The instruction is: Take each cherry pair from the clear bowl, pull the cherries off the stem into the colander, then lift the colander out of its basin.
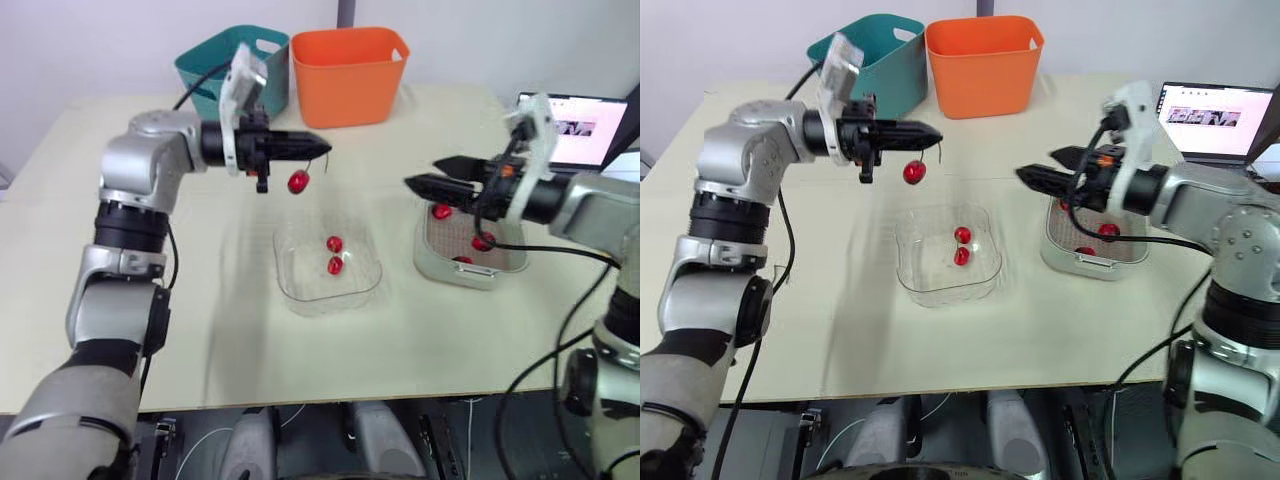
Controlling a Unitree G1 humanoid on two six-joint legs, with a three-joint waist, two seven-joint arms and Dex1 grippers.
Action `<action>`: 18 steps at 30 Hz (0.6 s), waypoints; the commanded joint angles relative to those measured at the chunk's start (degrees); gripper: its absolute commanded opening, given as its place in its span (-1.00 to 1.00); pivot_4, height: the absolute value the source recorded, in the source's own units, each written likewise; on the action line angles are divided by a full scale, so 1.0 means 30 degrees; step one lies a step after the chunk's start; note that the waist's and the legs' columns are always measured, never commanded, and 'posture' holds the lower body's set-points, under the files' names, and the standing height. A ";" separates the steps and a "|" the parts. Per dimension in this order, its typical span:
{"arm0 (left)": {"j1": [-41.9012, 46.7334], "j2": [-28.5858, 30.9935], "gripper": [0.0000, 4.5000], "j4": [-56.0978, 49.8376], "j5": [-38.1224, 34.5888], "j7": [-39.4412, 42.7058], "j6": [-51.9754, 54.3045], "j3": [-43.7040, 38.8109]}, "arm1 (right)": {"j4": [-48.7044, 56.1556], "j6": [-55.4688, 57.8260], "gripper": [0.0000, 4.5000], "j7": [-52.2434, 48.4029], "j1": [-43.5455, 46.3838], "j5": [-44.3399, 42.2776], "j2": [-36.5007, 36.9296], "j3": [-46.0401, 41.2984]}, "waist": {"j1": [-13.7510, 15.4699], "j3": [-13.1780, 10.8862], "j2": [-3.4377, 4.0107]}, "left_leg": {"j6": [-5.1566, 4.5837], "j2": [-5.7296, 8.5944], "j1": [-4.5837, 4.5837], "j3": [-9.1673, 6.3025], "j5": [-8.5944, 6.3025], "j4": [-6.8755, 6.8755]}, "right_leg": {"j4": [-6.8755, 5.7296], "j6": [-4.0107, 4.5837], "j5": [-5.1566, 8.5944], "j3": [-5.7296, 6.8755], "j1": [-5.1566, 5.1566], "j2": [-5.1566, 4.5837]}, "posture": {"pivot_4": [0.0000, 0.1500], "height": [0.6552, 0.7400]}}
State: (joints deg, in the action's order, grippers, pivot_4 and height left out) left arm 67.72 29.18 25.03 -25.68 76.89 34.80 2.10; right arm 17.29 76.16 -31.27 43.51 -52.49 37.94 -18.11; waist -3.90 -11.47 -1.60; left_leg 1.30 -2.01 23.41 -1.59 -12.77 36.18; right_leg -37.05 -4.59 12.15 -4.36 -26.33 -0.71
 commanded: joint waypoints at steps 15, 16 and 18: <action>0.0811 0.0819 -1.00 -0.1306 -0.1468 0.0365 0.1766 -0.0999 | -0.2637 -0.3297 0.99 0.1802 0.2112 -0.0078 -0.7092 0.3013 | -0.0032 -0.0001 0.0003 | 0.0000 -0.0005 -0.0001 -0.0014 0.0000 0.0003 | -0.0020 0.0062 -0.0043 0.0016 -0.0003 0.0004 | 1.00 1.00; 0.0757 0.0805 -1.00 -0.1415 -0.1505 0.0324 0.1817 -0.1008 | -0.2845 -0.3558 0.99 0.1852 0.2182 0.0045 -0.7338 0.3113 | -0.0039 -0.0001 0.0004 | 0.0000 -0.0005 -0.0001 -0.0015 0.0000 0.0003 | -0.0021 0.0063 -0.0044 0.0016 -0.0004 0.0003 | 1.00 1.00; 0.0690 0.0797 -1.00 -0.1524 -0.1575 0.0254 0.1861 -0.0992 | -0.3206 -0.3960 0.99 0.1943 0.2375 0.0084 -0.7809 0.3181 | -0.0048 -0.0001 0.0004 | 0.0000 -0.0007 -0.0002 -0.0014 0.0000 -0.0001 | -0.0022 0.0063 -0.0044 0.0016 -0.0007 0.0007 | 1.00 1.00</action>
State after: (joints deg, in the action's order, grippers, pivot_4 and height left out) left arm 69.66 31.11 22.30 -29.33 77.86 40.22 0.80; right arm 7.38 66.25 -25.61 48.55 -52.14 15.47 -8.32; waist -4.04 -11.47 -1.59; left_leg 1.30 -2.03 23.40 -1.64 -12.77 36.17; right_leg -37.12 -4.40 12.02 -4.31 -26.35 -0.69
